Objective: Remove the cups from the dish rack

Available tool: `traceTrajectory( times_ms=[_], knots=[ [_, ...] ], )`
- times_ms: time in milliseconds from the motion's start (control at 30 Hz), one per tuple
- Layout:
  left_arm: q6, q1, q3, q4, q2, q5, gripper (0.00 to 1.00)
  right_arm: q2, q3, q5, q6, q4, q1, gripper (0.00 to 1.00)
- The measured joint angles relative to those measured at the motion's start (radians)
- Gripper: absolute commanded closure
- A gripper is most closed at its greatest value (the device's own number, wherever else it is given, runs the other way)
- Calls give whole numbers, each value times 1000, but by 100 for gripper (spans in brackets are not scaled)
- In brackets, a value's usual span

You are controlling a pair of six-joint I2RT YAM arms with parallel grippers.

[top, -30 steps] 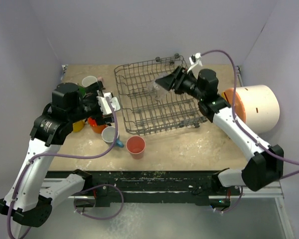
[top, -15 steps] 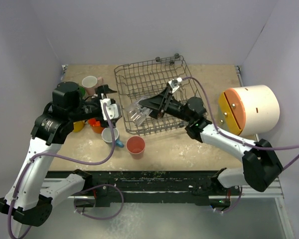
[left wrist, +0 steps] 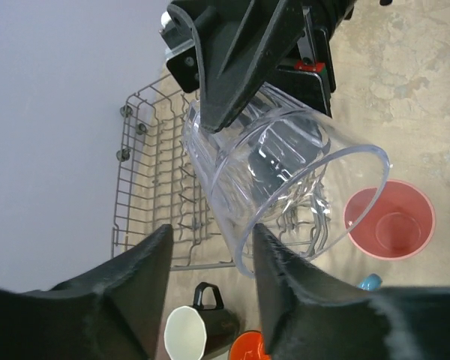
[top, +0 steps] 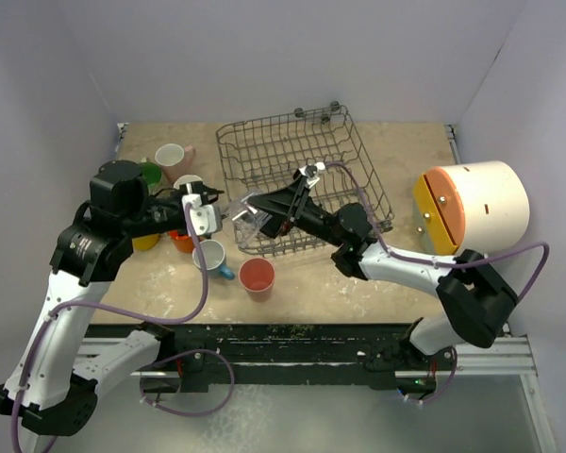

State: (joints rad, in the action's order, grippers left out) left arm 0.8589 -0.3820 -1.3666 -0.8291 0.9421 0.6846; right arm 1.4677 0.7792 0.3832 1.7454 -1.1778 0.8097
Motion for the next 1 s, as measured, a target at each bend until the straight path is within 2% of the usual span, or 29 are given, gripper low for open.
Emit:
traceTrajectory(
  times_ms=[67, 200, 300, 367, 400, 567, 667, 733, 900, 1000],
  knots=[
    [-16, 0, 0, 8, -10, 2, 70, 7, 0, -33, 13, -18, 23, 78],
    [-60, 0, 0, 17, -22, 18, 82, 32, 1, -106, 38, -66, 68, 65],
    [-79, 2, 2, 28, -27, 9, 97, 62, 4, -138, 66, -117, 88, 40],
    [-84, 2, 5, 50, -31, -8, 100, 71, 4, -143, 80, -137, 96, 10],
    [-89, 2, 6, 58, -32, -11, 100, 71, 3, -151, 84, -138, 99, 1],
    [-100, 0, 11, 51, -7, -12, 100, -4, -56, -126, 31, -57, 64, 0],
    [-92, -6, -28, -13, 60, 0, 100, -125, -77, -83, -80, 177, -33, 0],
    [-79, -35, -77, -68, 125, -5, 100, -219, -54, -85, -222, 425, -127, 0],
    [-30, -240, -137, -159, 299, -68, 100, -340, 117, -237, -605, 1012, -293, 0],
    [-5, -361, -155, -225, 389, -98, 100, -377, 193, -334, -762, 1248, -343, 0]
  ],
)
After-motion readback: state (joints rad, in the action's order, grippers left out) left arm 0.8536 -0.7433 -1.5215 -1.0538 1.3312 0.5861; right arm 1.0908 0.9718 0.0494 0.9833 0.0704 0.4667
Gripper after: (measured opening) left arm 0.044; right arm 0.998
